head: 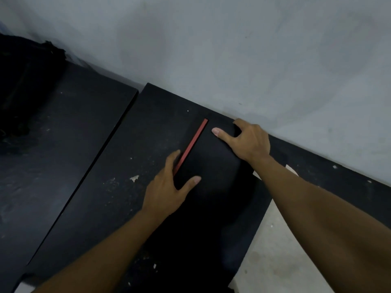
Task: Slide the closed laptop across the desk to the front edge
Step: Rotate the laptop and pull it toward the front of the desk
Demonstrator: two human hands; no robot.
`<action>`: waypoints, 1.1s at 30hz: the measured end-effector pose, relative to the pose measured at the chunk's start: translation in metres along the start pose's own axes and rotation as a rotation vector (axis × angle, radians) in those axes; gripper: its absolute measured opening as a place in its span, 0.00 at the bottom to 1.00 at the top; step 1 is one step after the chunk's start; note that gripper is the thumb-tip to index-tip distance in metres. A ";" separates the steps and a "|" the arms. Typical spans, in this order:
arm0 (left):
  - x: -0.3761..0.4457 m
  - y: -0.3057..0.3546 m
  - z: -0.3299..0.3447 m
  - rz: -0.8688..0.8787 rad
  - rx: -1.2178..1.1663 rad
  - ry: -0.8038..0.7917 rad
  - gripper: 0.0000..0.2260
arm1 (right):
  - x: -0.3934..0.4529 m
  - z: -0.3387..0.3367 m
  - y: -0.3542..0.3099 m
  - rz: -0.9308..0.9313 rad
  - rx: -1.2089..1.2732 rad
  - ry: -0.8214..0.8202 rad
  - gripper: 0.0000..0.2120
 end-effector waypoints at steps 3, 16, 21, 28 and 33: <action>-0.019 -0.006 0.010 0.005 0.054 -0.026 0.36 | -0.015 -0.003 0.022 0.039 0.014 0.000 0.39; 0.020 0.022 0.034 0.226 0.164 -0.280 0.34 | -0.088 -0.029 0.106 0.018 -0.084 -0.072 0.31; 0.023 0.036 0.043 0.159 0.111 -0.277 0.37 | -0.107 -0.031 0.127 0.135 -0.069 -0.042 0.31; -0.022 0.008 0.016 -0.112 0.300 -0.135 0.33 | -0.121 -0.029 0.134 0.172 -0.008 -0.013 0.31; -0.040 -0.013 0.000 -0.258 0.246 -0.138 0.35 | -0.135 -0.023 0.138 0.214 0.077 0.031 0.30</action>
Point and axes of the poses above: each hand's wrist, its own x-axis towards the middle knuckle, its own z-axis out of the palm, y = z × x, the point moved 3 cm from there along x, towards the middle knuckle, and after that the axes turned 4 degrees about -x, right-handed, at the moved point
